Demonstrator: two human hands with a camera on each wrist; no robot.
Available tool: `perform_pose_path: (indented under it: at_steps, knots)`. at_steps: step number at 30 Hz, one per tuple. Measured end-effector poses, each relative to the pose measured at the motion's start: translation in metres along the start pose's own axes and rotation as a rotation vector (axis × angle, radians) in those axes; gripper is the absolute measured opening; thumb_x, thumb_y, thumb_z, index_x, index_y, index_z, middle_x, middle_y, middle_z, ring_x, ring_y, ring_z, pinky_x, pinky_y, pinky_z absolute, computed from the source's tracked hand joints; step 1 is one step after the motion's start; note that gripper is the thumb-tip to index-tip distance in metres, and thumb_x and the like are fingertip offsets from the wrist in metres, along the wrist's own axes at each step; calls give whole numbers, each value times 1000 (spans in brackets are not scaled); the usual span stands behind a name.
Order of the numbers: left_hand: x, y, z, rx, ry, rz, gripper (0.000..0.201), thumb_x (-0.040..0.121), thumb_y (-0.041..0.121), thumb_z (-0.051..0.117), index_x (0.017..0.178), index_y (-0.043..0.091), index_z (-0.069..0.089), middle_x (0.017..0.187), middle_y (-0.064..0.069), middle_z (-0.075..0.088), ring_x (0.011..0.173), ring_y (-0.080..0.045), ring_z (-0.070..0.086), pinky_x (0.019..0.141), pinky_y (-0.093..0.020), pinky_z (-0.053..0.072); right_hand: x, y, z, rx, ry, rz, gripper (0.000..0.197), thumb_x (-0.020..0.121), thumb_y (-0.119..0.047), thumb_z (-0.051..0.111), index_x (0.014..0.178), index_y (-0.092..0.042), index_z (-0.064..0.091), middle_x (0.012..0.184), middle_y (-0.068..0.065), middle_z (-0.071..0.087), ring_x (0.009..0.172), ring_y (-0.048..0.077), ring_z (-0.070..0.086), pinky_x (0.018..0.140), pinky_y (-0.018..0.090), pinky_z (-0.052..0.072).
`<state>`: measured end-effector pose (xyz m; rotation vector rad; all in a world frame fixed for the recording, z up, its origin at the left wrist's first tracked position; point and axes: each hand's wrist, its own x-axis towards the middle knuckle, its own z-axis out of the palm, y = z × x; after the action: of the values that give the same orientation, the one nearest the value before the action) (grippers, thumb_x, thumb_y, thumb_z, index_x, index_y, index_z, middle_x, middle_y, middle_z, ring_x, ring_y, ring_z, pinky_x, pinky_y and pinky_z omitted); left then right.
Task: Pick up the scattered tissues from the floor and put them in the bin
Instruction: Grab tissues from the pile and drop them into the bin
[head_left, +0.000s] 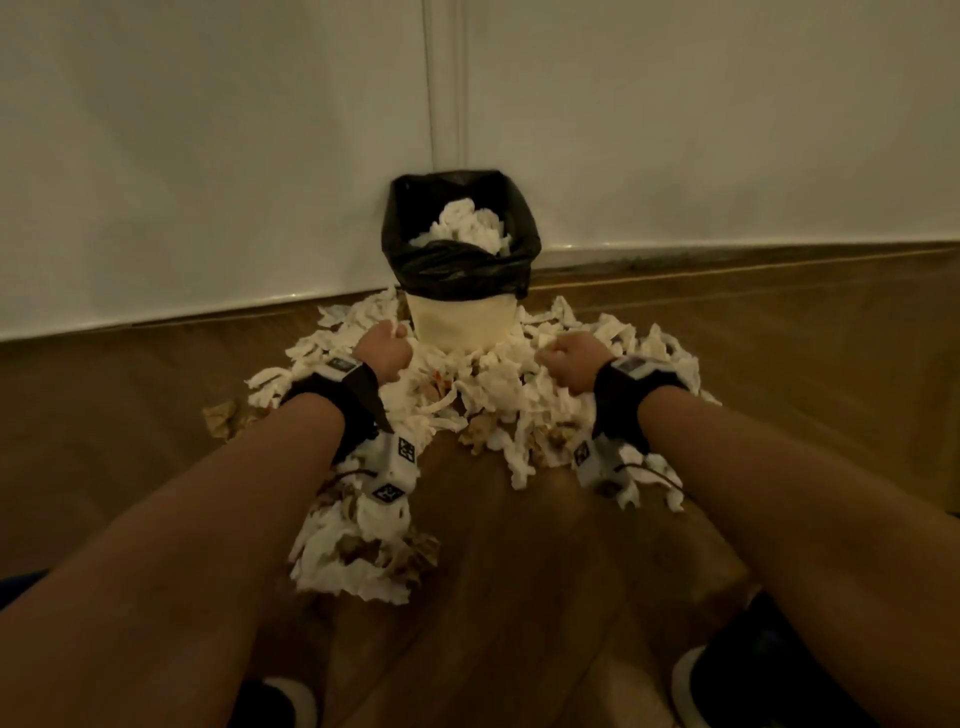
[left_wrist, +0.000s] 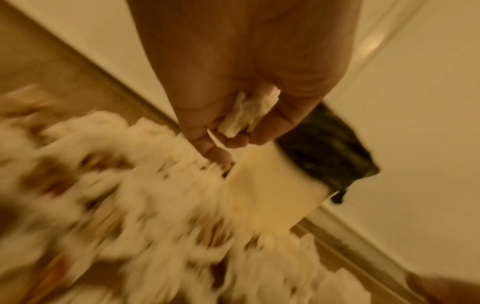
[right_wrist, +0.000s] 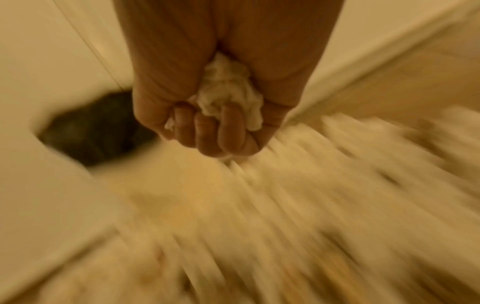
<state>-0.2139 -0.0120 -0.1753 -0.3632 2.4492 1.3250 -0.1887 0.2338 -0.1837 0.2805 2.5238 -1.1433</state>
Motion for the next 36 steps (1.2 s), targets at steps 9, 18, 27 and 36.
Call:
perform_pose_path:
  at_steps: [9,18,27,36]
  knots:
    - [26,132,-57,-27,-3,266,34,99,1,32,130,-10,41,83,-10,57,63,-14,55,60,-23,49,64,-157,-90,-63,242,-324,20,86,-19,65,93,-1,70,57,-4,50,52,4,46,32,4,34]
    - [68,109,-57,487,163,253,32,99,17,42,121,-3,54,125,-20,56,116,-34,52,97,-36,39,116,-140,-62,-296,199,-252,18,83,-25,69,90,-9,73,91,9,70,80,20,62,72,29,49]
    - [84,118,-59,114,154,278,32,97,23,46,115,1,61,113,-18,64,105,-31,60,82,-29,46,116,-152,-62,-13,186,-68,38,95,-28,44,121,-4,59,126,17,59,118,32,54,91,35,45]
    - [94,116,-33,-30,-8,189,75,89,43,57,146,7,24,145,-16,39,129,-31,44,106,-44,40,104,-156,-57,650,134,79,20,100,-20,39,92,-8,53,90,15,55,78,28,55,67,36,43]
